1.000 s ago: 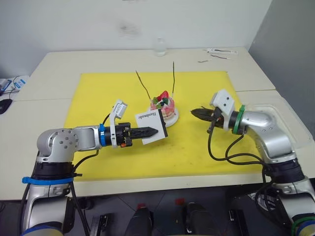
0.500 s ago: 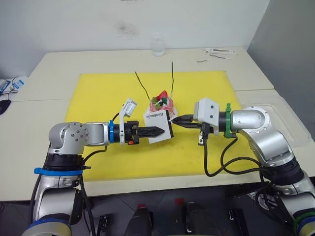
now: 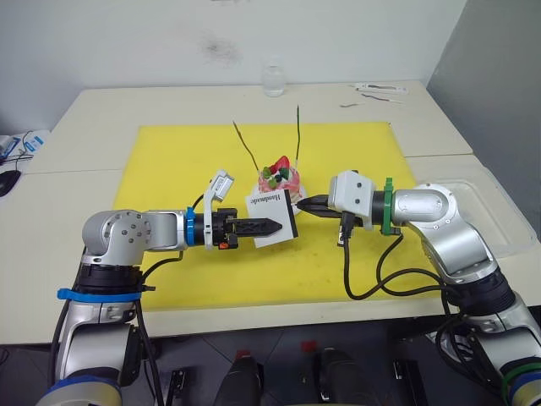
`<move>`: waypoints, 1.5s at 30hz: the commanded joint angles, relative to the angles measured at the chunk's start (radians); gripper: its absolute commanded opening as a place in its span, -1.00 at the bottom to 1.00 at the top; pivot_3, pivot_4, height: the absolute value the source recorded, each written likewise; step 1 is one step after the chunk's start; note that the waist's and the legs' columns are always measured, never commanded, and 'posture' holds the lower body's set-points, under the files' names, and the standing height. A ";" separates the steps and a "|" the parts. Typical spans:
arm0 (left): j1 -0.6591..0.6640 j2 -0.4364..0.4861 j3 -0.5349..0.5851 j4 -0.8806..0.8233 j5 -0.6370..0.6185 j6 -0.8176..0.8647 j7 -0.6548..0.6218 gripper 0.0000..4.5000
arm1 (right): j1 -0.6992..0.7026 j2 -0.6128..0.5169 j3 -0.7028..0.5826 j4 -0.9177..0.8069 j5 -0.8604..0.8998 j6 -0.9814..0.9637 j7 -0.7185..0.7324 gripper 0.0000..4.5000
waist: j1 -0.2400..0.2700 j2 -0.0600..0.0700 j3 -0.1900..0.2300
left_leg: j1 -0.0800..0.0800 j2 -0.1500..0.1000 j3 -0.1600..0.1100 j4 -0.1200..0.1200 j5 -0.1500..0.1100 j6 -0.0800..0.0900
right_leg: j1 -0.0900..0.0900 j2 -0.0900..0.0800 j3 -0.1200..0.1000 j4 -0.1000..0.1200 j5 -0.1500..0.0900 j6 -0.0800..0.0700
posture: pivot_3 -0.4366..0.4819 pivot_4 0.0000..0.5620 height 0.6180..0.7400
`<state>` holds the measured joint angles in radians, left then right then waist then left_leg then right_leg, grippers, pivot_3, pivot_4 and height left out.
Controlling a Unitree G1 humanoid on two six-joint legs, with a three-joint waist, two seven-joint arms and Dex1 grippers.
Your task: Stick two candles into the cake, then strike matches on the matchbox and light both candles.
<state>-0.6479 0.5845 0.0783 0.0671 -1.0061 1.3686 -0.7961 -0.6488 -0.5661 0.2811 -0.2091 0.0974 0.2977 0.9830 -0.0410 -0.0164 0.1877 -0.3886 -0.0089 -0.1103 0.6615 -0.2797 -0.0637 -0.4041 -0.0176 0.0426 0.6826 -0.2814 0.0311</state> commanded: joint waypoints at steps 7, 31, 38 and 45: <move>-0.012 0.001 0.021 -0.040 -0.011 0.000 -0.013 -1.00 | -0.021 -0.004 0.006 -0.022 -0.014 -0.010 0.004 -0.98 | 0.000 0.000 0.000 | 0.000 0.000 0.000 0.000 0.000 0.000 | 0.000 0.000 0.000 0.000 0.000 0.000 | -0.05 -0.47 1.00; -0.203 -0.034 0.190 0.131 -0.069 0.021 0.018 -1.00 | -0.123 -0.232 -0.020 -0.086 0.185 0.251 0.332 -0.98 | -0.001 0.000 0.000 | -0.002 0.000 -0.002 0.002 0.000 0.000 | 0.000 0.000 0.000 -0.001 0.001 0.001 | -0.05 -0.47 1.00; -0.063 -0.007 0.157 -0.009 -0.072 0.053 -0.001 -1.00 | -0.162 -0.198 -0.085 -0.014 0.194 0.328 0.229 -0.98 | -0.007 0.000 0.000 | -0.003 0.001 -0.002 0.001 0.000 0.000 | -0.002 0.000 -0.002 0.000 0.001 0.001 | -0.05 -0.47 1.00; 0.063 0.087 0.115 -0.106 -0.063 0.060 -0.058 -1.00 | -0.173 -0.102 -0.122 0.071 0.162 0.270 0.061 -0.98 | -0.006 0.000 0.000 | -0.003 -0.001 -0.002 0.001 0.000 0.000 | -0.002 -0.002 0.001 -0.001 0.001 0.001 | -0.05 -0.47 1.00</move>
<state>-0.5883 0.6545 0.1997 0.0057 -1.0573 1.4321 -0.8273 -0.7948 -0.6933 0.1963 -0.1361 0.2619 0.5964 1.0959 -0.0474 -0.0164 0.1874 -0.3916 -0.0095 -0.1117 0.6623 -0.2797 -0.0636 -0.4062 -0.0189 0.0428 0.6821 -0.2806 0.0321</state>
